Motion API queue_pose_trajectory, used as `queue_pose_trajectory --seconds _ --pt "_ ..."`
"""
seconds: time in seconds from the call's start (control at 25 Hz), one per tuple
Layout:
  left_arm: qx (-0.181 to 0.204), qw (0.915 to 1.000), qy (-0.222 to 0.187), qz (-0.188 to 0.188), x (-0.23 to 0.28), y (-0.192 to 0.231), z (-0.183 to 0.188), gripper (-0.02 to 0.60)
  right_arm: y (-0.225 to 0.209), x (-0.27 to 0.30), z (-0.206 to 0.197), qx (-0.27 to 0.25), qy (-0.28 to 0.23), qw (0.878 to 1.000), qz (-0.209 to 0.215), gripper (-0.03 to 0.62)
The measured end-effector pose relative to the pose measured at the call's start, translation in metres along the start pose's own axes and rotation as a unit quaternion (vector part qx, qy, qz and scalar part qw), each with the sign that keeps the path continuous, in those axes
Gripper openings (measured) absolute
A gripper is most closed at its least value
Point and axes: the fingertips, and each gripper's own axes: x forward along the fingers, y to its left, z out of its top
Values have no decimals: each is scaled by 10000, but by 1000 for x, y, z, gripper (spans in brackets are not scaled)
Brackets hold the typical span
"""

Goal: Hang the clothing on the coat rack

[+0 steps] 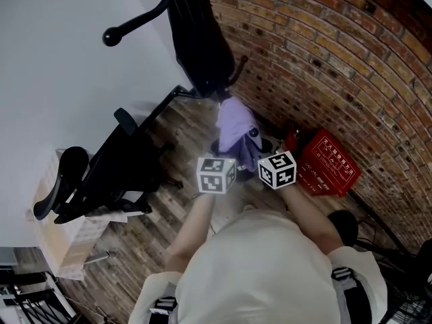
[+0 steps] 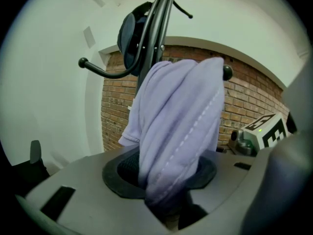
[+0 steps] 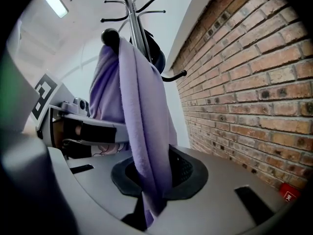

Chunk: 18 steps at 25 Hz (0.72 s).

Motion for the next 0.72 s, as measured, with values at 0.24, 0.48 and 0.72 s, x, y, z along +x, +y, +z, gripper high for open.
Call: queue_pose_trajectory --seconds 0.24,0.48,0.72 --pt "-12 10000 12 -51 -15 -2 -8 220 -2 -14 -3 57 23 9999 -159 94" --pt "-94 10000 -30 15 -42 -6 -14 275 -6 -43 -9 204 46 9986 -482 159" --pt "-336 9994 36 57 -78 -6 -33 298 3 -78 -12 358 -97 9964 -761 175"
